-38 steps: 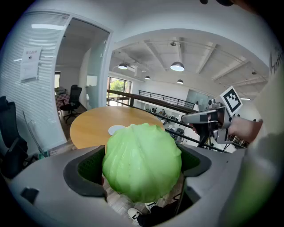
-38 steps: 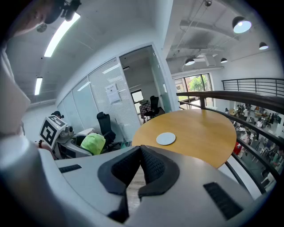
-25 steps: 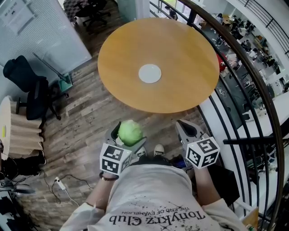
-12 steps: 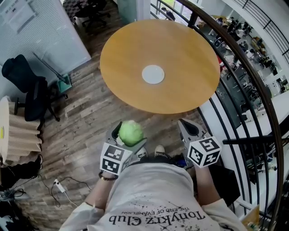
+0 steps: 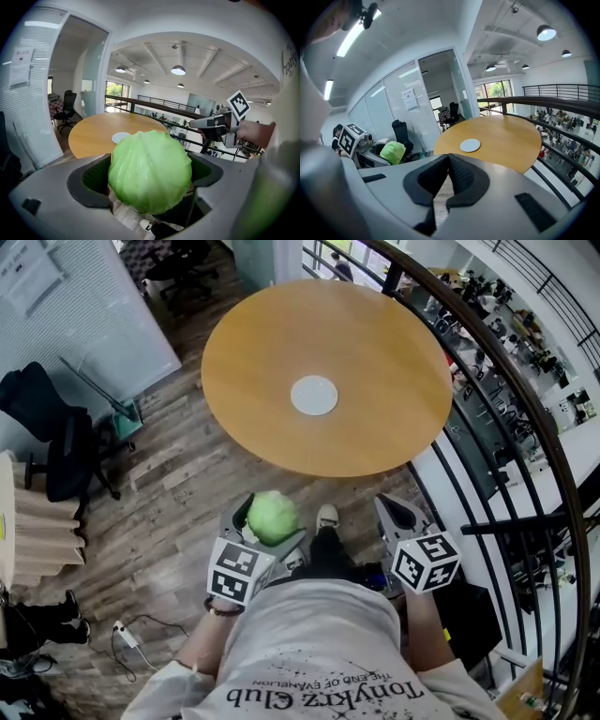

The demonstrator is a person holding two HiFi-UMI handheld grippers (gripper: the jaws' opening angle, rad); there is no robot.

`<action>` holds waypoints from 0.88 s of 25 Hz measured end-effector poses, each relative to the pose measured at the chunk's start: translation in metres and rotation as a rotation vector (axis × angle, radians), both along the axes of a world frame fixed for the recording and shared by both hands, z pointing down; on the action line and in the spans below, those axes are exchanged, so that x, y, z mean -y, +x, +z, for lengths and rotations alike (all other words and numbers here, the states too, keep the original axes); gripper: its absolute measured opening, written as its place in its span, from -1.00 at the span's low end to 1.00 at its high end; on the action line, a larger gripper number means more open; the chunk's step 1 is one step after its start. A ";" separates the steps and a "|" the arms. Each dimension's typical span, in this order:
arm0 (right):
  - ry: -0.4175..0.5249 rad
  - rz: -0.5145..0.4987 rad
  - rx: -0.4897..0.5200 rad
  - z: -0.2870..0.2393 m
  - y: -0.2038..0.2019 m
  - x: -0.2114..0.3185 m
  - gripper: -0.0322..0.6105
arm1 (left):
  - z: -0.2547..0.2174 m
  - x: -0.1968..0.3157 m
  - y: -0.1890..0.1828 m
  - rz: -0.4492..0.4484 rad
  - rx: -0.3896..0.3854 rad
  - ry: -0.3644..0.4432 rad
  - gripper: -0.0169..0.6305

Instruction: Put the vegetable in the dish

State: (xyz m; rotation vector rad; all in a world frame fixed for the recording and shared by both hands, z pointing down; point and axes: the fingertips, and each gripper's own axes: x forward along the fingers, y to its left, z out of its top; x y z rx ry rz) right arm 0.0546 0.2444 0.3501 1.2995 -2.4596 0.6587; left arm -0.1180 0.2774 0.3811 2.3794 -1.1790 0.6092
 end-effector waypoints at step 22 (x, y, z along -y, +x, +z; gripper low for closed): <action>-0.002 -0.016 0.028 -0.008 0.014 0.143 -0.83 | -0.006 0.133 0.019 -0.009 0.036 -0.018 0.59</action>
